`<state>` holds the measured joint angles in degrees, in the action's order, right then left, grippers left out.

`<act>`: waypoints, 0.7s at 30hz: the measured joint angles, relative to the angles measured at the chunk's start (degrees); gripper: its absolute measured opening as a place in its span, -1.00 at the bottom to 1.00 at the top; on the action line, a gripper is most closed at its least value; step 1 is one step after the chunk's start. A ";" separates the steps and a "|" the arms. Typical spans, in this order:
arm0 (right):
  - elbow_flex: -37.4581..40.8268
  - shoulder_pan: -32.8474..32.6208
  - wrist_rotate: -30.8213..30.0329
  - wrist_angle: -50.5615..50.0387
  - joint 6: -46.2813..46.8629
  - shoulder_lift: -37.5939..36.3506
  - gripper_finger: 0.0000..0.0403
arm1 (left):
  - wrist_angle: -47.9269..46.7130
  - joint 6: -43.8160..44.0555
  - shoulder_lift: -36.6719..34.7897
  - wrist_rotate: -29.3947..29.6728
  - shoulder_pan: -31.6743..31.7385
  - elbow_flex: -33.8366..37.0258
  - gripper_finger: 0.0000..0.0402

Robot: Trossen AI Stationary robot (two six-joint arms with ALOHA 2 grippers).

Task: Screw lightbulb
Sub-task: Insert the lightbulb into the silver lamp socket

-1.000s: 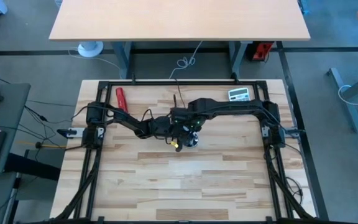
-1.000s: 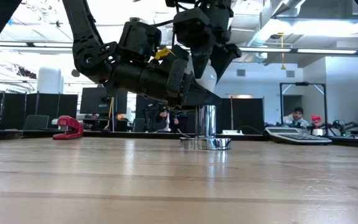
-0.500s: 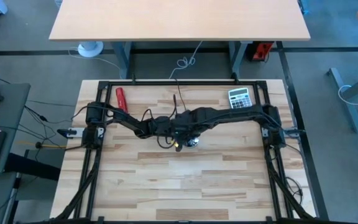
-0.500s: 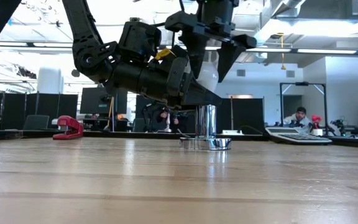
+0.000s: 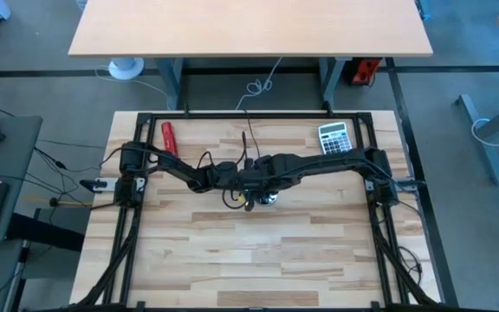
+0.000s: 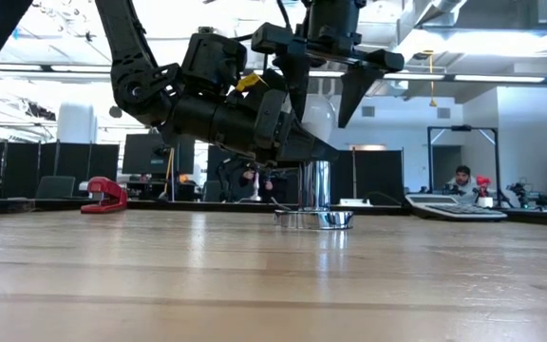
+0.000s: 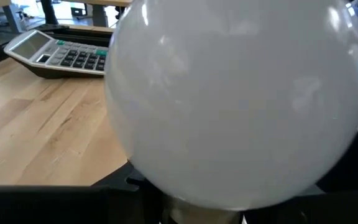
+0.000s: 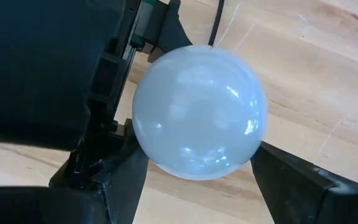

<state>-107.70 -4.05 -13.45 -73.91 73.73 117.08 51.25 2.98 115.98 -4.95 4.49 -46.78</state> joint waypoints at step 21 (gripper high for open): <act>-8.15 1.96 10.56 -8.48 -40.13 -0.57 0.45 | -0.29 -0.12 -0.02 0.31 0.00 -0.04 -0.23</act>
<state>-115.85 -2.09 -2.90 -82.39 33.60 116.51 50.96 2.85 115.96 -4.64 4.49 -46.83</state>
